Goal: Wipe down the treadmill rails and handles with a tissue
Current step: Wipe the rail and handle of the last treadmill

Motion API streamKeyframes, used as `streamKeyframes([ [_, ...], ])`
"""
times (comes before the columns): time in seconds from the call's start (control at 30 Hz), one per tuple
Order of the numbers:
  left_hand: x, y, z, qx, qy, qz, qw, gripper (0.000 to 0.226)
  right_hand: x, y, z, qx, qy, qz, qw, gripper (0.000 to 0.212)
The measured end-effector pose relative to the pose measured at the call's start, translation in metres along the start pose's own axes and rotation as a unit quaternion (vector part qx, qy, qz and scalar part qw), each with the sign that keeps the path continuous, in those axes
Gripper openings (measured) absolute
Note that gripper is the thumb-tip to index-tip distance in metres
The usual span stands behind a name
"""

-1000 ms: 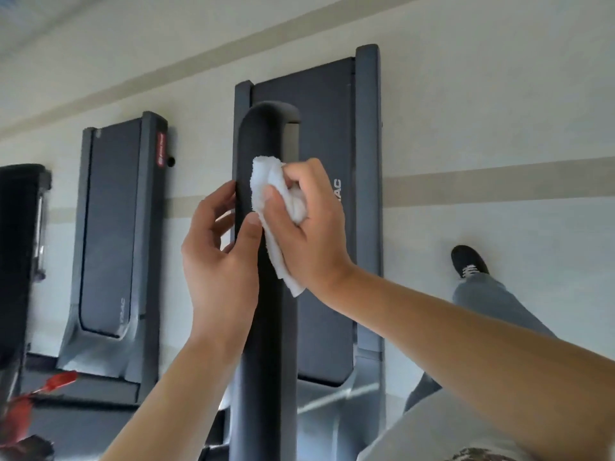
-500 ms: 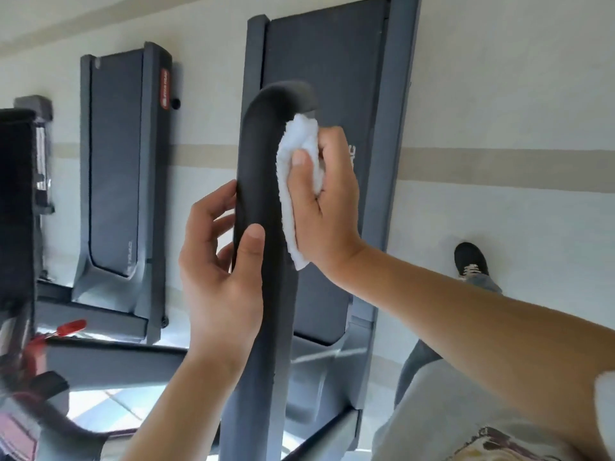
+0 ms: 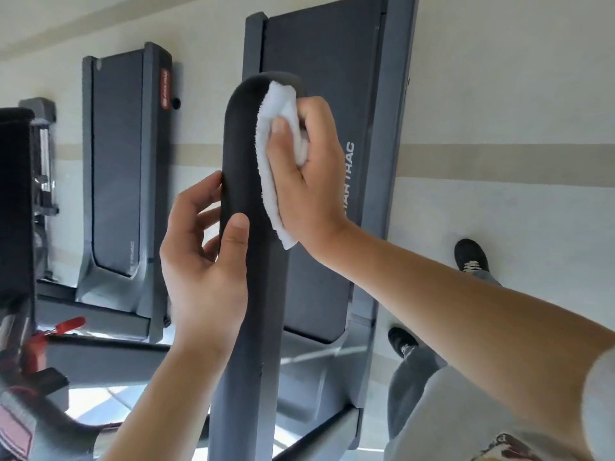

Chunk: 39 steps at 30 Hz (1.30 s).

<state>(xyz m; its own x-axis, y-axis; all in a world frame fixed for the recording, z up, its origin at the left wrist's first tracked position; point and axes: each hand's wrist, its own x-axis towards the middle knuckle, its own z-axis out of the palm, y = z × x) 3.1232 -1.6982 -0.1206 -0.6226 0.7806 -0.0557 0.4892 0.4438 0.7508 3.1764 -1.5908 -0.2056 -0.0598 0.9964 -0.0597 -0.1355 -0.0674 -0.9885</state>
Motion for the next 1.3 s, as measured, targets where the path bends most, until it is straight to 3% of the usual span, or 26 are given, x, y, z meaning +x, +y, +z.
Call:
streamKeyframes([
  [0.47, -0.013, -0.002, -0.009, -0.037, -0.02, 0.002, 0.999, 0.044, -0.087, 0.001, -0.008, -0.014, 0.012, -0.004, 1.0, 0.02],
  [0.9, -0.169, -0.077, -0.087, 0.02, -0.019, 0.018, 0.999, 0.049, -0.262, 0.008, -0.011, -0.02, -0.002, 0.015, 1.0, 0.02],
  [1.1, -0.235, -0.106, -0.113, 0.056, -0.023, 0.042, 0.997, 0.054, -0.348, 0.006, -0.024, -0.021, -0.049, 0.028, 0.998, 0.023],
  [1.3, -0.302, -0.131, -0.124, 0.101, 0.03, 0.063, 0.992, 0.053, -0.398, 0.003, -0.035, -0.035, -0.099, 0.045, 0.993, 0.021],
])
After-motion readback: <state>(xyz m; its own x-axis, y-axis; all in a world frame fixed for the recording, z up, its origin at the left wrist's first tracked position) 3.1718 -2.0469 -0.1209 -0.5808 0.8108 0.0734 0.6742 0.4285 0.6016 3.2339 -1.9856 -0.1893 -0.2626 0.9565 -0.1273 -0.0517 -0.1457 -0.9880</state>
